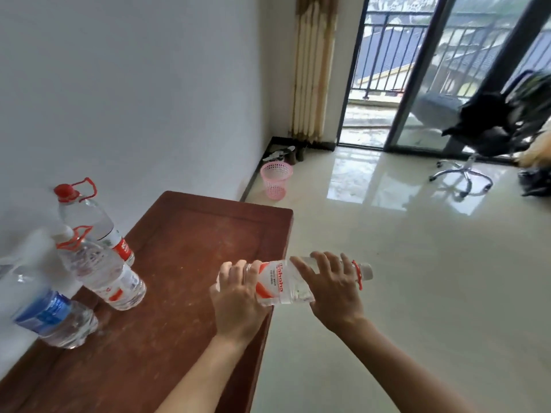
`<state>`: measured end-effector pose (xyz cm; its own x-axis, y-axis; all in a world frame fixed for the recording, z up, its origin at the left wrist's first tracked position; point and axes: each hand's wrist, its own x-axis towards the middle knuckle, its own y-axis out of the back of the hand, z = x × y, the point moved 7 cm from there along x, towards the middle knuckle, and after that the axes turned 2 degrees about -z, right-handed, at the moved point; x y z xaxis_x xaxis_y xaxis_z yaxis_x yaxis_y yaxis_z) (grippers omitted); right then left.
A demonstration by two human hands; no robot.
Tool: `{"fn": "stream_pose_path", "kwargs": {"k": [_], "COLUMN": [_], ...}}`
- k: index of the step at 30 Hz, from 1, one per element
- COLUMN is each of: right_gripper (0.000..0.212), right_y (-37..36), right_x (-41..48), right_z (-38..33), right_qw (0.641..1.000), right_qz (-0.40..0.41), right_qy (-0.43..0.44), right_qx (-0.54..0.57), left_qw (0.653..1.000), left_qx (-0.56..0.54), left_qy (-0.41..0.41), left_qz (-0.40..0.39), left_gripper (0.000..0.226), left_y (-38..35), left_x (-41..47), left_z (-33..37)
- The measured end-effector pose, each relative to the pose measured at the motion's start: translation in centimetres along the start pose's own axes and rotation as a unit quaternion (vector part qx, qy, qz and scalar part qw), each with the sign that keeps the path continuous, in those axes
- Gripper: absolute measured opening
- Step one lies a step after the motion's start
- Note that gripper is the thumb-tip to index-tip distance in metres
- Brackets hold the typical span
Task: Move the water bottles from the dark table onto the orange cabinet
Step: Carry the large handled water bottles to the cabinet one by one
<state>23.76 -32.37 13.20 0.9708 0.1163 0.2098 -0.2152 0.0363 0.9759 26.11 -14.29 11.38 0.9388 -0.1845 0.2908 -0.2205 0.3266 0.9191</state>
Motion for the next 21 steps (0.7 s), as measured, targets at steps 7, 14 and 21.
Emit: {"fn": "stream_pose_path", "kwargs": {"k": [7,14,21], "right_gripper": [0.111,0.112,0.109], "right_y": [7.3,15.2,21.3], "right_x": [-11.4,-32.7,-55.9], "right_z": [12.9,32.5,46.6], "right_qw": [0.992,0.956,0.886], "right_qz": [0.079,0.121,0.134], "right_qy": [-0.103,-0.256,-0.422], "right_qx": [-0.004,-0.073,-0.137], "left_qw": [0.99,0.947,0.86], "left_qx": [0.008,-0.061,-0.129], "left_qy": [-0.141,-0.312,-0.494], "left_qz": [0.023,0.04,0.005], "left_gripper": [0.079,0.078,0.088], "left_y": [2.6,2.8,1.4], "left_x": [-1.2,-9.8,-21.9], "left_z": [17.7,46.1,72.2]}}
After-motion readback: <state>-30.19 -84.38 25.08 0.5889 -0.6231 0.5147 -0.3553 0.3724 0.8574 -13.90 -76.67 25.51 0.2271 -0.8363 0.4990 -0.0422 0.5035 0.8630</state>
